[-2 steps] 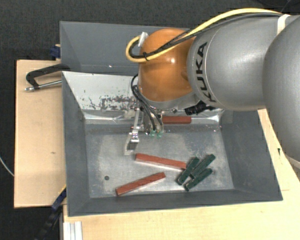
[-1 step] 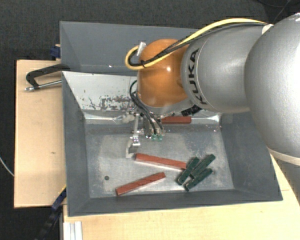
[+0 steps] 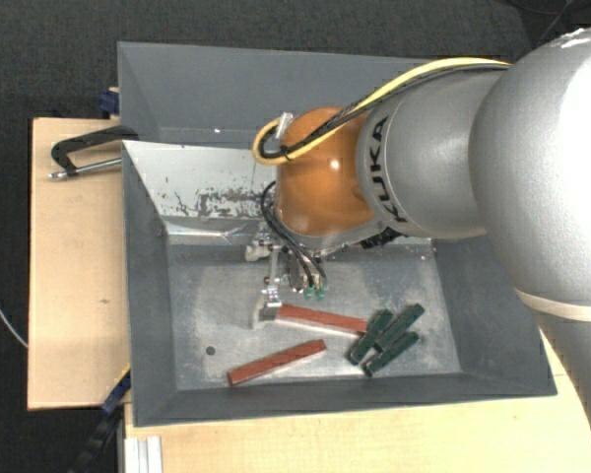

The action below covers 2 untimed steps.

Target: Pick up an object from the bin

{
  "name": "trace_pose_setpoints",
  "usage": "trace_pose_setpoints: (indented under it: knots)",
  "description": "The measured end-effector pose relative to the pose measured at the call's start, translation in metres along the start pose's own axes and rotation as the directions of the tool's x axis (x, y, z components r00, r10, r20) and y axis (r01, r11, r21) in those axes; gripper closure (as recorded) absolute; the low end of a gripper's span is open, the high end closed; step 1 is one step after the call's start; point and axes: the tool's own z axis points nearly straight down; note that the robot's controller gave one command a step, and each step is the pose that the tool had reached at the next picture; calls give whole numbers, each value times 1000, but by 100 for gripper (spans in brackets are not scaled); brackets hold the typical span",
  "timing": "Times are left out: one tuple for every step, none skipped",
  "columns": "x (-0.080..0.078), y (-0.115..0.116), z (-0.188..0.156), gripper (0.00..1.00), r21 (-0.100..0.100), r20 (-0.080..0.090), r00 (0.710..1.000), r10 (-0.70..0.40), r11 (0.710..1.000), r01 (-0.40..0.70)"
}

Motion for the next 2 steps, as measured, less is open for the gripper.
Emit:
trace_pose_setpoints:
  knots:
    - [-4, -18, 9, 0, -1, -1, 986, 164, 986, -164]
    - [17, -27, 11, 0, 0, 0, 998, 62, 998, -62]
